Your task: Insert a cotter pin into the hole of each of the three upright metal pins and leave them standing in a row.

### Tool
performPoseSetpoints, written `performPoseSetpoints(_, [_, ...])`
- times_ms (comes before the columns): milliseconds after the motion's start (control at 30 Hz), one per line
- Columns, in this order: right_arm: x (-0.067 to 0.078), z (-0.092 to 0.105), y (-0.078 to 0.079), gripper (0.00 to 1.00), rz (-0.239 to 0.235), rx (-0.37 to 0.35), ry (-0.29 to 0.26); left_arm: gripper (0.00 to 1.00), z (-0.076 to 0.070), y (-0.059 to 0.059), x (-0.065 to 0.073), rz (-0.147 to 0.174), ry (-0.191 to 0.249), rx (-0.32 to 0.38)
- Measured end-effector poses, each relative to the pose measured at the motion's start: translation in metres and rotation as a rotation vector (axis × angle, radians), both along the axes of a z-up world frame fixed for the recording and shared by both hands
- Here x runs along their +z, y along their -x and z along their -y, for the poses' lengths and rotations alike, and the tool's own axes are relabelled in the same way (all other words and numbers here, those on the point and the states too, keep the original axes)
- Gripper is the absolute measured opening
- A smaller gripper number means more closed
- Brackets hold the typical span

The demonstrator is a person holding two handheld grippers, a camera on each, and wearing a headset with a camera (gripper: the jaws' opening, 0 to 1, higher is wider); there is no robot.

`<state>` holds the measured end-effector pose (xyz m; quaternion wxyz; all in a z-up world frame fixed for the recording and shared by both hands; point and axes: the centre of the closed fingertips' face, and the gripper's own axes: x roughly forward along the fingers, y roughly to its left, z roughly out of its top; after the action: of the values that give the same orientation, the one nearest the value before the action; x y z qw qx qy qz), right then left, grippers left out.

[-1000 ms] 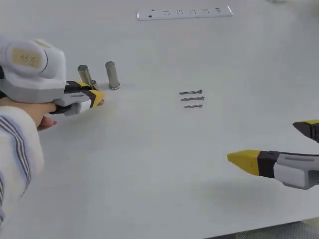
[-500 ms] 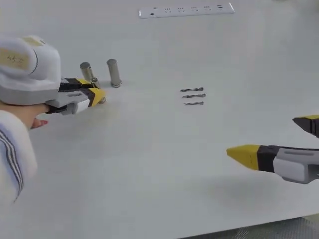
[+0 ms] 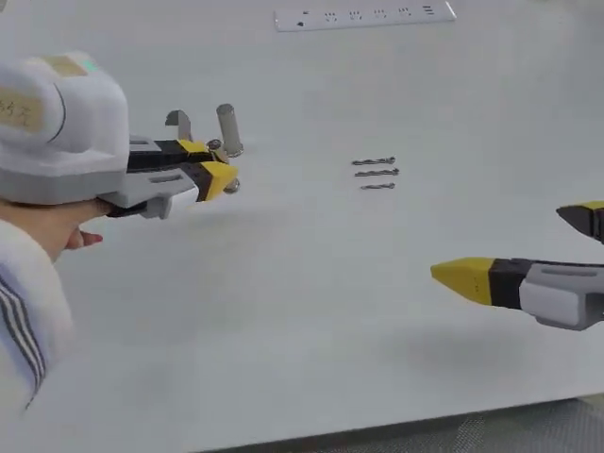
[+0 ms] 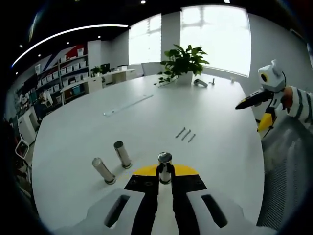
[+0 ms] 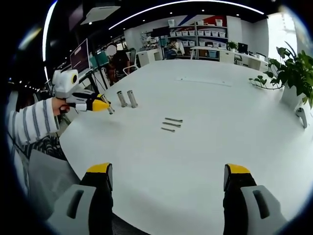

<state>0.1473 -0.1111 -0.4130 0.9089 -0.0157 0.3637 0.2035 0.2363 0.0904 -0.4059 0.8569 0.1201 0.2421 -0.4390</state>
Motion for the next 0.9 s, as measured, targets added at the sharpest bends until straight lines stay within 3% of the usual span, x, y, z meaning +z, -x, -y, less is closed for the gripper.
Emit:
performPoseSetpoints(167, [0.004, 0.001, -0.002, 0.93, 0.023, 0.008, 0.0, 0.05, 0.017, 0.015, -0.004, 0.013, -0.022, -0.053])
performPoseSetpoints(367, [0.008, 0.003, -0.007, 0.93, 0.05, 0.012, 0.005, 0.05, 0.037, 0.029, -0.015, 0.005, -0.046, -0.115])
performPoseSetpoints(667, [0.001, -0.005, -0.006, 0.93, 0.042, 0.035, -0.008, 0.05, 0.054, 0.044, -0.023, 0.004, -0.034, -0.167])
performPoseSetpoints(900, [-0.007, -0.007, -0.005, 0.93, 0.034, 0.04, -0.023, 0.05, 0.064, 0.051, -0.037, 0.003, -0.074, -0.228])
